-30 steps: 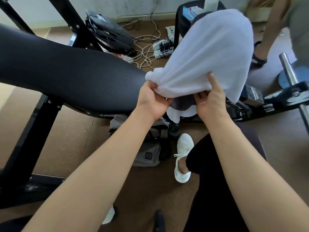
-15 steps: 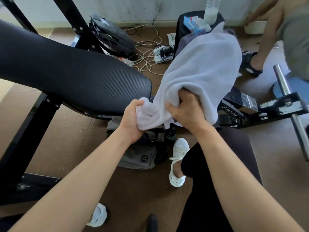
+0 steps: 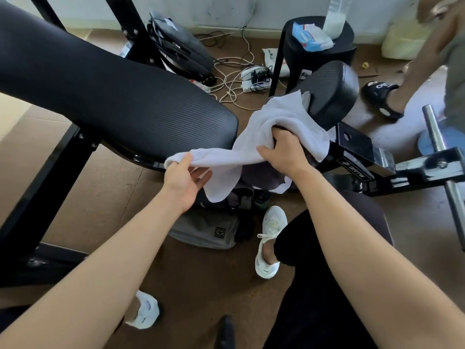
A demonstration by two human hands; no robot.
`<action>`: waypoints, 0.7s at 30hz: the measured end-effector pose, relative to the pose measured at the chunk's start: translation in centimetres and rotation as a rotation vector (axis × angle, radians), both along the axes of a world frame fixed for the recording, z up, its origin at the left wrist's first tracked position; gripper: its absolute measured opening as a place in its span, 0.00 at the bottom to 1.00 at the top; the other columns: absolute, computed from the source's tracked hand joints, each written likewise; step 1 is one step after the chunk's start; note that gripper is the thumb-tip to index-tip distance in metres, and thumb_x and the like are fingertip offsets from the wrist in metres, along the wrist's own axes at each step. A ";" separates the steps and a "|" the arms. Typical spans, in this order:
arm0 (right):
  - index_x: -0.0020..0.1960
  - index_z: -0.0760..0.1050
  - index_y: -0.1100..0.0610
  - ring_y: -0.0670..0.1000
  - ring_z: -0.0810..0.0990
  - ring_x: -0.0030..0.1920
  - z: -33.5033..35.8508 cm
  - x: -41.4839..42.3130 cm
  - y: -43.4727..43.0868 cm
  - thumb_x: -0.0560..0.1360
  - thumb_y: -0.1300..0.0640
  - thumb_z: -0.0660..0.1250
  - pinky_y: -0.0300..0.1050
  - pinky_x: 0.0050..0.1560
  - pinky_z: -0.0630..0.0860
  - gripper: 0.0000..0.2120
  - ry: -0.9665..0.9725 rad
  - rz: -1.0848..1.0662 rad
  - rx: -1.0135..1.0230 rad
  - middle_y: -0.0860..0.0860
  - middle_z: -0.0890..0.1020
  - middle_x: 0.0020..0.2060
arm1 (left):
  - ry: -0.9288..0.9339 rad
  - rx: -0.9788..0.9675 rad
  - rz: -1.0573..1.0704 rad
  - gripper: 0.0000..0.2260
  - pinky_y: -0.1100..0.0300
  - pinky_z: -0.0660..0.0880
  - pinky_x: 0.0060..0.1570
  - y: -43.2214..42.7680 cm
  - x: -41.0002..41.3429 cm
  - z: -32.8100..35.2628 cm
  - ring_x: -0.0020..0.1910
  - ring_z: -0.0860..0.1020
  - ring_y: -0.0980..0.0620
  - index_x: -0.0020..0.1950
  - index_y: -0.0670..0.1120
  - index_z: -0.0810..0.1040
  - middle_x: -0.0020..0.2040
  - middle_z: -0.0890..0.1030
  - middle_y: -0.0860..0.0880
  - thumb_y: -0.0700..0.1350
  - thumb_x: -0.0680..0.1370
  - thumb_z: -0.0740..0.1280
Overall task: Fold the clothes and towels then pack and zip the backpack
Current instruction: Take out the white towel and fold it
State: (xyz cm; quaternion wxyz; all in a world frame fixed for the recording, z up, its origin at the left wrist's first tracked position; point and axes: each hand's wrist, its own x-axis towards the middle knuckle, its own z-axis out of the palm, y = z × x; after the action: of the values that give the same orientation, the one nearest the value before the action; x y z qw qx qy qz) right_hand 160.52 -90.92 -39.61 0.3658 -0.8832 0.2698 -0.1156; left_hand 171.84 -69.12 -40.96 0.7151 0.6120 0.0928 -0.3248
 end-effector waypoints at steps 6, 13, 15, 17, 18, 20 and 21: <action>0.61 0.77 0.62 0.58 0.79 0.57 -1.8 5.0 -1.7 0.76 0.54 0.71 0.48 0.54 0.73 0.17 0.226 0.100 0.040 0.56 0.82 0.55 | -0.033 0.041 -0.024 0.13 0.54 0.80 0.51 1.1 0.4 -0.3 0.55 0.85 0.48 0.62 0.43 0.78 0.60 0.83 0.44 0.46 0.88 0.57; 0.44 0.75 0.60 0.46 0.76 0.39 -2.5 7.1 1.4 0.76 0.55 0.72 0.39 0.41 0.73 0.10 -0.025 -0.013 0.340 0.48 0.77 0.37 | 0.008 0.066 0.115 0.03 0.57 0.80 0.45 3.9 1.1 -1.1 0.49 0.85 0.49 0.55 0.48 0.78 0.53 0.84 0.46 0.44 0.84 0.65; 0.43 0.76 0.58 0.46 0.78 0.40 -2.1 6.9 3.0 0.76 0.59 0.73 0.44 0.44 0.79 0.07 -0.146 -0.052 0.539 0.48 0.78 0.36 | -0.001 0.153 0.200 0.02 0.60 0.79 0.39 4.9 1.1 -1.4 0.39 0.83 0.53 0.51 0.49 0.78 0.48 0.83 0.47 0.43 0.82 0.68; 0.50 0.77 0.63 0.51 0.81 0.44 -1.7 6.4 4.4 0.75 0.62 0.73 0.55 0.50 0.82 0.08 -0.199 -0.079 0.694 0.53 0.80 0.40 | -0.004 0.244 0.283 0.04 0.61 0.79 0.37 5.8 0.8 -1.8 0.35 0.83 0.56 0.50 0.47 0.76 0.46 0.83 0.46 0.43 0.80 0.71; 0.51 0.76 0.66 0.53 0.81 0.44 -1.4 6.1 5.1 0.75 0.62 0.73 0.58 0.50 0.82 0.09 -0.221 -0.092 0.743 0.56 0.80 0.42 | -0.005 0.274 0.314 0.07 0.61 0.80 0.38 6.4 0.5 -1.9 0.35 0.83 0.56 0.52 0.46 0.76 0.47 0.83 0.46 0.44 0.79 0.72; 0.50 0.75 0.67 0.54 0.81 0.44 -0.9 5.5 6.7 0.74 0.62 0.74 0.56 0.46 0.82 0.12 -0.275 -0.114 0.783 0.58 0.79 0.42 | -0.023 0.317 0.354 0.23 0.60 0.82 0.45 7.4 -0.2 -1.8 0.43 0.85 0.55 0.66 0.44 0.71 0.55 0.82 0.45 0.48 0.76 0.76; 0.50 0.74 0.67 0.53 0.81 0.43 -0.7 5.2 7.5 0.73 0.61 0.75 0.52 0.44 0.82 0.14 -0.299 -0.112 0.783 0.58 0.78 0.42 | -0.047 0.374 0.351 0.33 0.57 0.81 0.52 7.9 -0.6 -1.7 0.51 0.84 0.52 0.74 0.45 0.65 0.62 0.80 0.45 0.50 0.74 0.76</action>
State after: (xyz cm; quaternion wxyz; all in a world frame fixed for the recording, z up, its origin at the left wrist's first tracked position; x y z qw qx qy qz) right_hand 165.70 -83.42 -40.28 0.7022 -0.6348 0.2849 -0.1511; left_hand 171.20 -61.18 -42.69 0.6367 0.7156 0.2394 -0.1588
